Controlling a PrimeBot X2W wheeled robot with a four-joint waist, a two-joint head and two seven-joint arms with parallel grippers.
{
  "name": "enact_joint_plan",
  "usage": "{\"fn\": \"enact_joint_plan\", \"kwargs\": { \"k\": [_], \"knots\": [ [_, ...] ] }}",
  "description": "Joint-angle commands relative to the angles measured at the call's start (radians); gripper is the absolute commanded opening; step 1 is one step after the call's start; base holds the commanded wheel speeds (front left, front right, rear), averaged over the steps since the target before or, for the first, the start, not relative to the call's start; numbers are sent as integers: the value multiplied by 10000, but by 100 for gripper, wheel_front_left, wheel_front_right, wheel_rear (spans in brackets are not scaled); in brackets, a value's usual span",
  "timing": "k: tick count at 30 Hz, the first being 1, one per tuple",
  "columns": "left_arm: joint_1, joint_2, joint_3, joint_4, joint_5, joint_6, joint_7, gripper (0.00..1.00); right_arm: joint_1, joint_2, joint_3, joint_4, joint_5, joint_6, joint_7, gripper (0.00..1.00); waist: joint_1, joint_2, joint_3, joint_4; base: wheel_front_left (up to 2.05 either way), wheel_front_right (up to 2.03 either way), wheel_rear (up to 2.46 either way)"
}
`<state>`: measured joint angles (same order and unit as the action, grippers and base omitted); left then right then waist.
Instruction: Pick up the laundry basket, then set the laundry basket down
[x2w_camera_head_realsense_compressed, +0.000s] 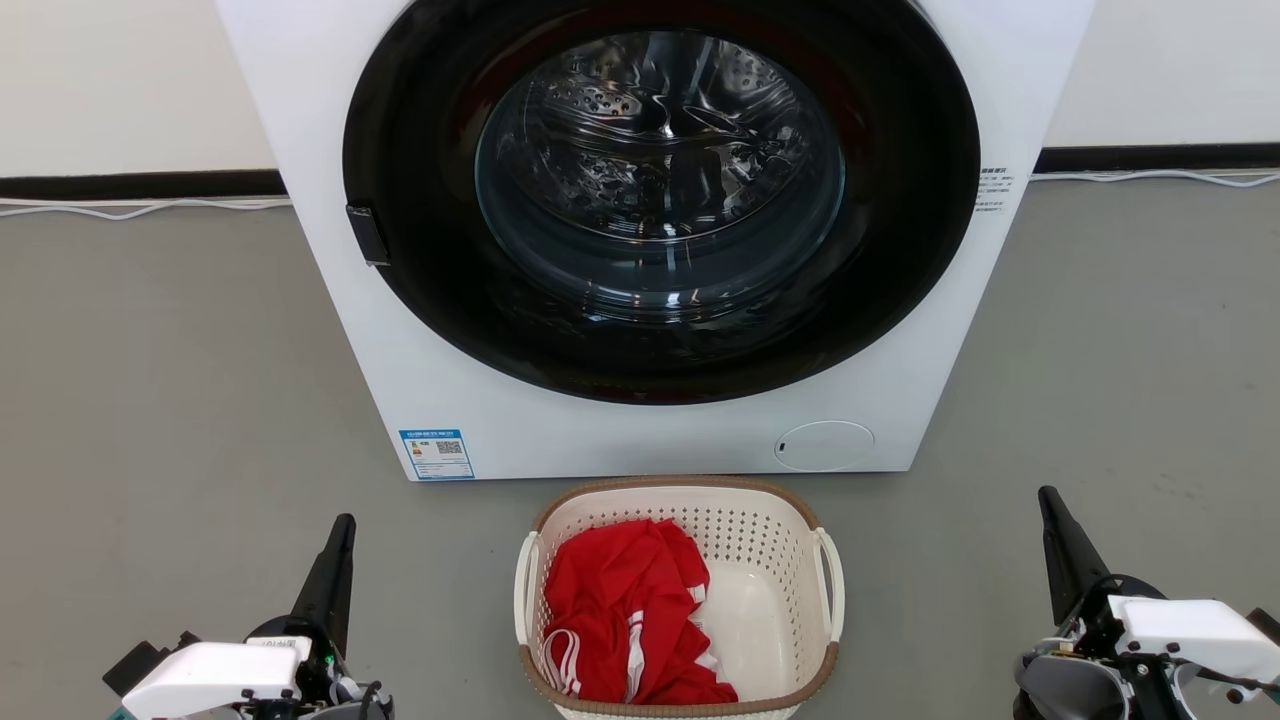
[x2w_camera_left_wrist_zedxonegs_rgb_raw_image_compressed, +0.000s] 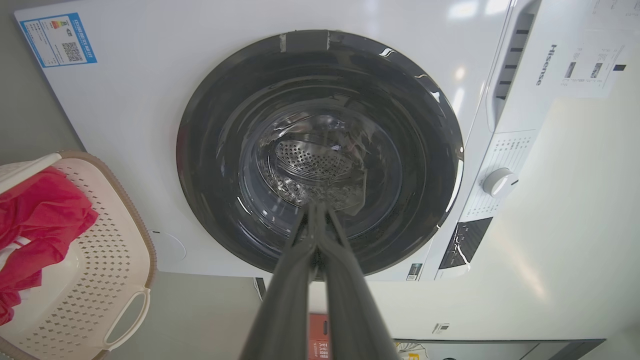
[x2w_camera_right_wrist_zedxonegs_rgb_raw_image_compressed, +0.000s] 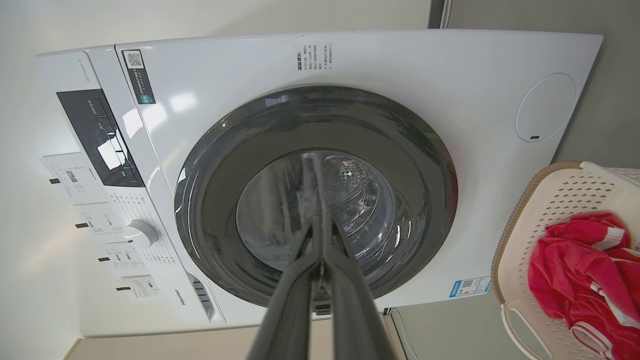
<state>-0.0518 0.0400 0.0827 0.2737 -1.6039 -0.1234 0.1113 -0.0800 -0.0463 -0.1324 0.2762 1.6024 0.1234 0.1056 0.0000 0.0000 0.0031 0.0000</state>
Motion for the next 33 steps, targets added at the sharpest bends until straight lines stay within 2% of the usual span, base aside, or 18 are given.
{"fn": "enact_joint_plan", "kwargs": {
  "k": [1, 33],
  "knots": [
    [-563, 102, 313, -283, -45, -73, 21, 0, -279, -39, 185, -314, 62, 73, 77, 0, 0, 0, 0, 0, 0, 0, 0],
    [-563, 102, 312, -284, -46, -73, 20, 0, -279, -39, 186, -315, 63, 73, 77, 0, 0, 0, 0, 0, 0, 0, 0]
  ]
}}
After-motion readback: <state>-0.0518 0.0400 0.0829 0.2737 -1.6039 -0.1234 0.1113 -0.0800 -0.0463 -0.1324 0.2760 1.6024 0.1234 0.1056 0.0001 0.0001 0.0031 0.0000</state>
